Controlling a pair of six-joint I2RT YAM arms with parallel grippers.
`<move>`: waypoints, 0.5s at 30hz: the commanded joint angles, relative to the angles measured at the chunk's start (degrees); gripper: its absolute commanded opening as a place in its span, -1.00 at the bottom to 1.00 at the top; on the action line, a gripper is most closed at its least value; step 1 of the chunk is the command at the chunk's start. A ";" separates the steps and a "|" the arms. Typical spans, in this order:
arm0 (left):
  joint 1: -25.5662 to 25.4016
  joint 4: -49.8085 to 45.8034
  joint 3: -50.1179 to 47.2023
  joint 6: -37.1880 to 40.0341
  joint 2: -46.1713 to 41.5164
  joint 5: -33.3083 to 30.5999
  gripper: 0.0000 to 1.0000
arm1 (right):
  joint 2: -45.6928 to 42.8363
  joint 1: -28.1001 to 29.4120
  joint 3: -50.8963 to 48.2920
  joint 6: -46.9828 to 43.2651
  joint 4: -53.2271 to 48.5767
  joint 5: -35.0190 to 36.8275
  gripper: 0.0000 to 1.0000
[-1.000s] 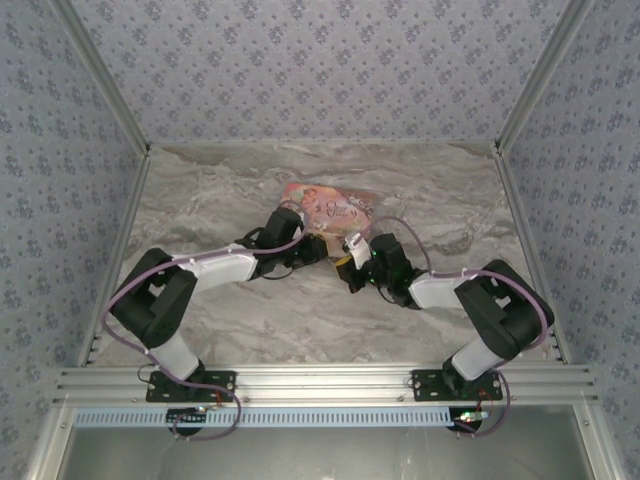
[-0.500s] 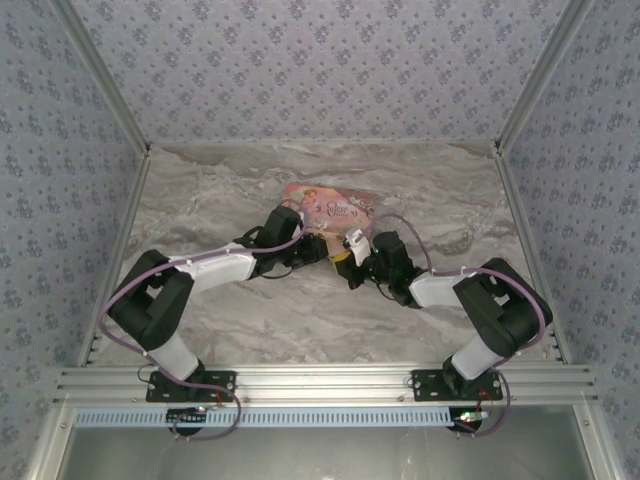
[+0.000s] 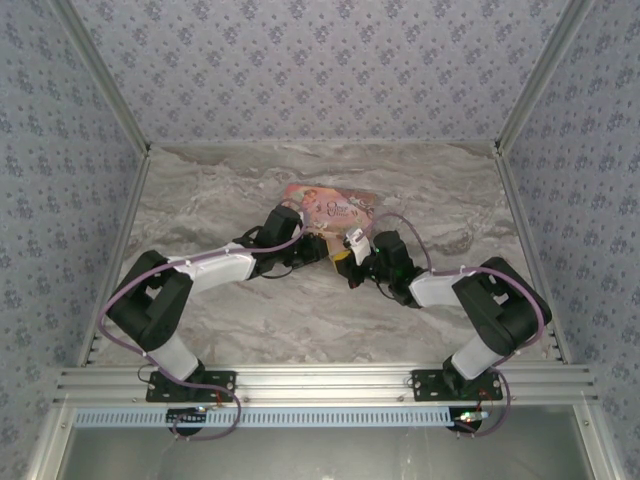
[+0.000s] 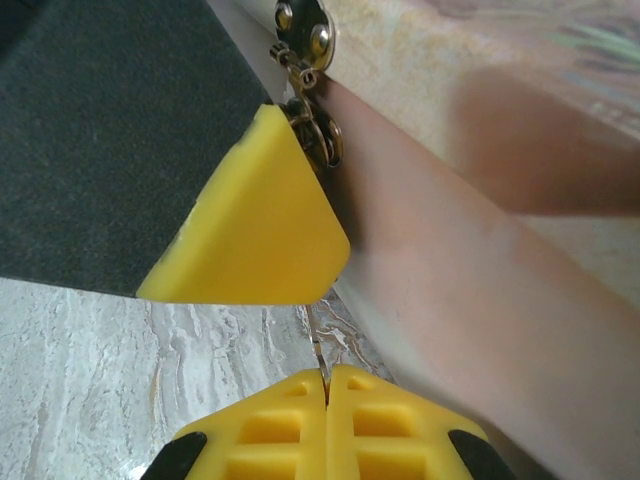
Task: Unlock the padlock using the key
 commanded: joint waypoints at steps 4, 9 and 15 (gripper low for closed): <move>-0.53 1.40 2.17 -1.05 -2.41 2.98 -0.64 | 1.00 -0.37 0.76 -1.00 2.12 -1.07 -1.00; -0.56 1.23 2.25 -1.05 -2.41 3.07 -0.65 | 1.08 -0.46 0.56 -0.55 3.63 -1.11 -1.00; -0.55 1.14 2.17 -1.08 -2.48 3.26 -0.65 | 1.14 -0.94 0.58 0.06 4.96 -1.87 -1.00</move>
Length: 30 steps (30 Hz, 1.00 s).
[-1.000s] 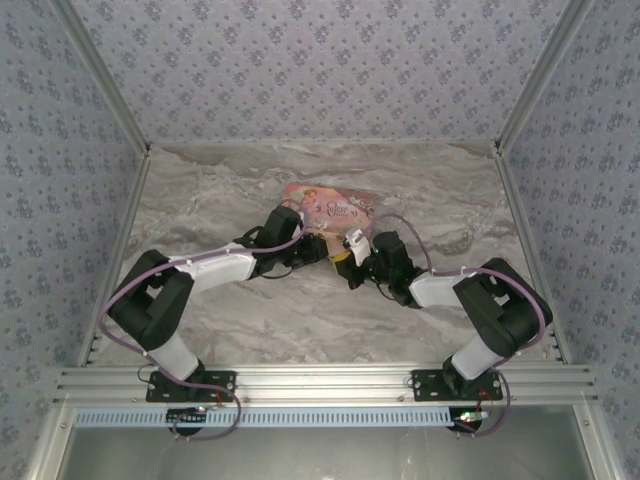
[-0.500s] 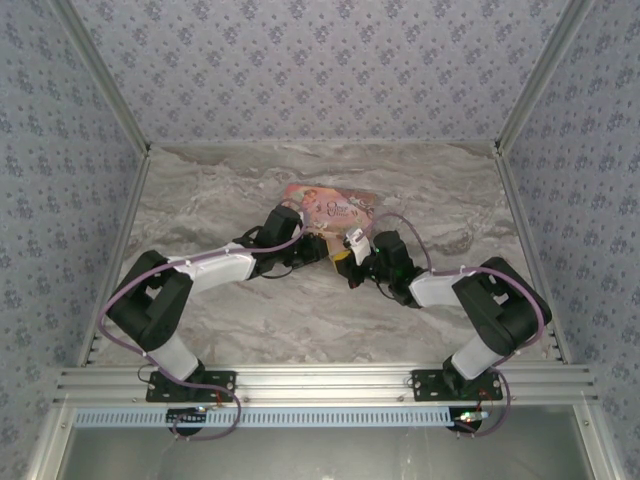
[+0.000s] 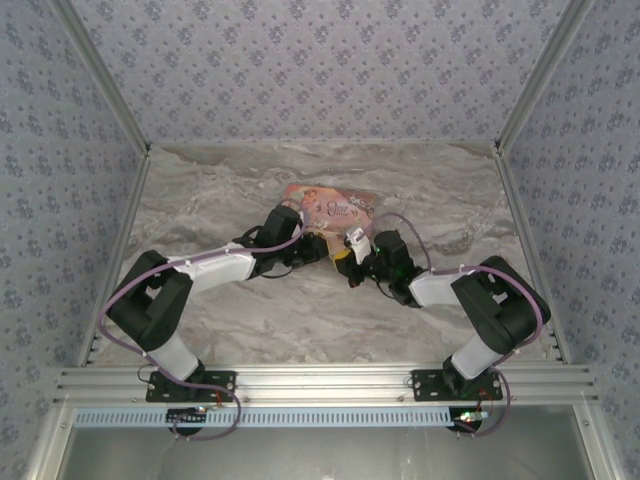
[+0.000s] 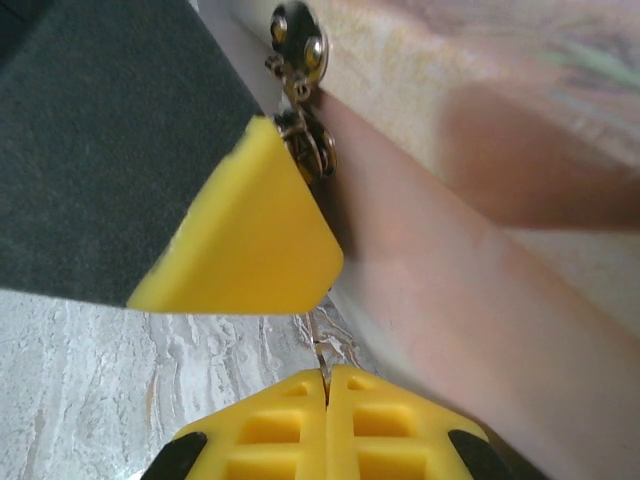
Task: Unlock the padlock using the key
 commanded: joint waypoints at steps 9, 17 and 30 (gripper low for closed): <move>-0.57 1.76 1.73 -1.35 -2.44 3.28 -0.66 | 0.43 -1.23 -0.08 0.55 4.27 -2.15 -1.00; -0.61 1.91 1.78 -1.71 -2.84 4.41 -0.66 | 1.57 -1.48 0.74 2.11 7.83 -2.97 -1.00; -0.96 4.15 1.88 -3.03 -1.80 6.10 -0.67 | 4.98 -3.53 5.02 8.69 16.40 -9.85 -1.00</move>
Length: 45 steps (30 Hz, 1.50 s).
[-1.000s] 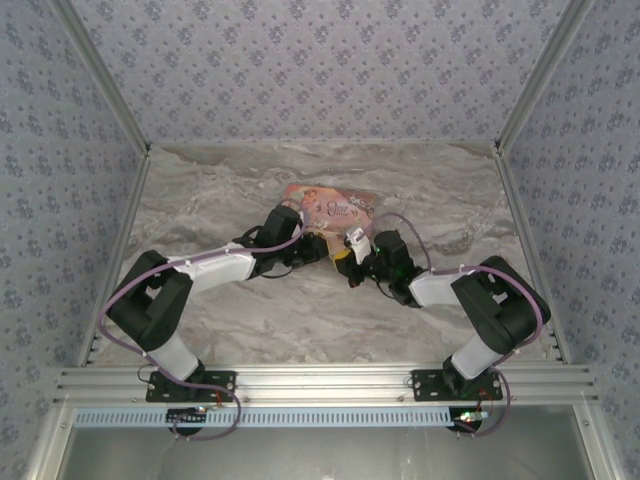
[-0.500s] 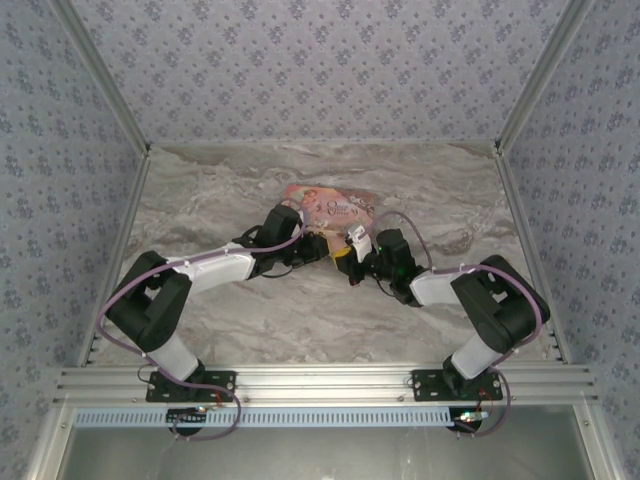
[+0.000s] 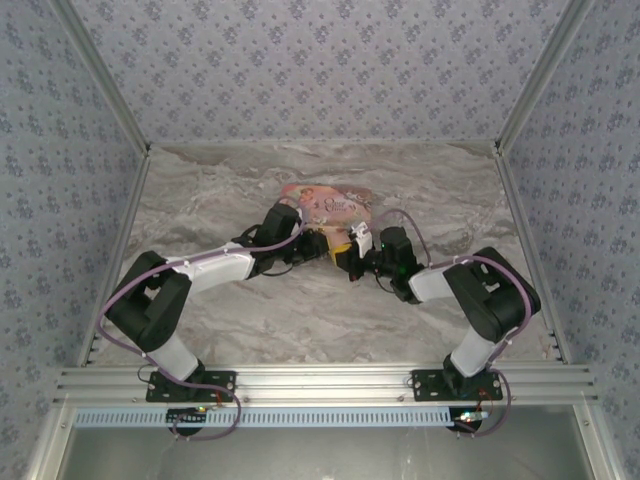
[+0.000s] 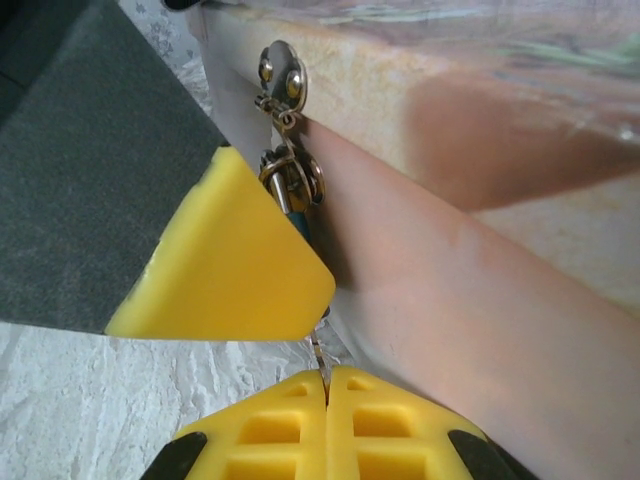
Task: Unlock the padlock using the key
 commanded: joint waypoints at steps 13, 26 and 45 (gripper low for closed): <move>-1.14 3.17 1.84 -1.48 0.11 6.75 -0.67 | 0.64 -1.43 10.00 4.10 4.74 -5.09 -1.00; -0.60 8.96 0.49 -3.71 5.52 5.32 -0.59 | 3.06 0.08 -0.46 10.34 6.40 1.72 -1.00; 1.08 14.34 -8.70 -9.14 -0.30 -0.71 0.28 | -0.74 2.42 0.12 23.53 -6.07 4.58 -1.00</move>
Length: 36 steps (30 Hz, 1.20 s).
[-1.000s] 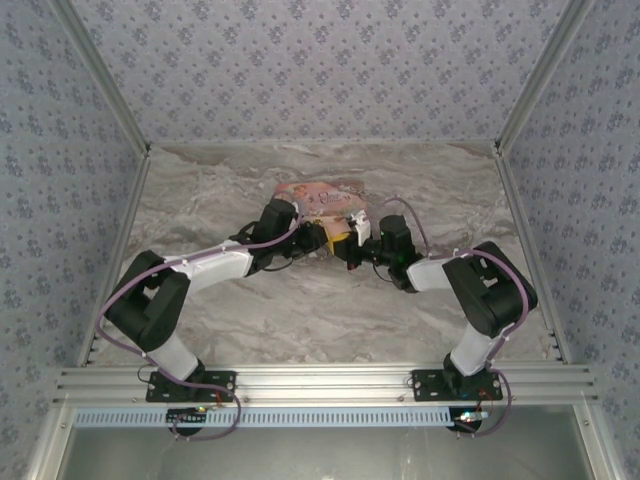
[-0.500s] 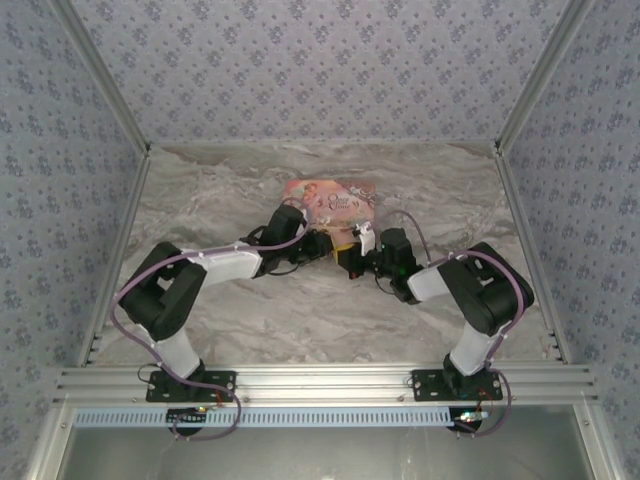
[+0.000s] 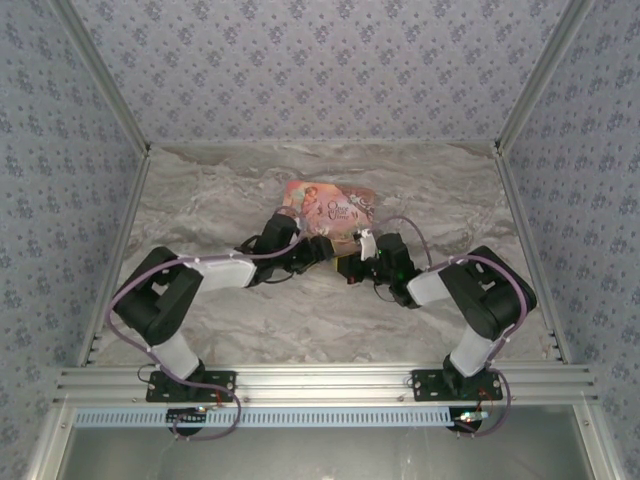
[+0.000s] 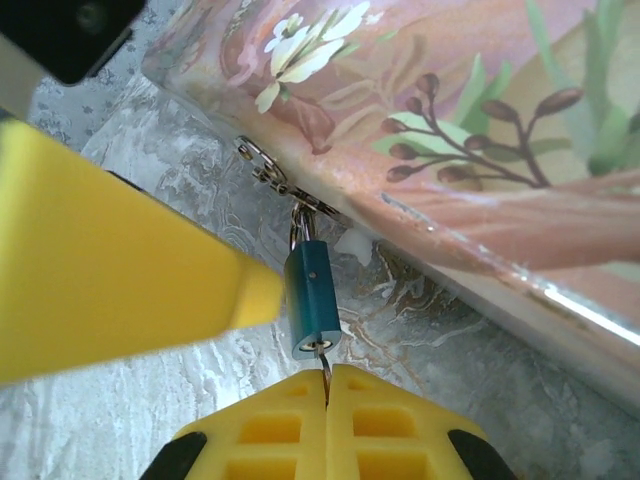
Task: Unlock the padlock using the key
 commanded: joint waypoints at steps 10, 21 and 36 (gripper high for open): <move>0.68 16.76 -8.47 -12.78 -0.88 -4.52 0.03 | -1.33 2.22 4.24 16.22 -4.34 -1.57 -1.00; 0.03 19.27 -8.57 -15.13 0.77 -5.10 -0.19 | -1.04 3.03 5.90 25.74 -4.58 -2.12 -1.00; -0.58 20.63 -9.08 -19.01 2.68 -7.28 -0.48 | 0.01 3.74 7.31 29.34 -5.74 -1.79 -1.00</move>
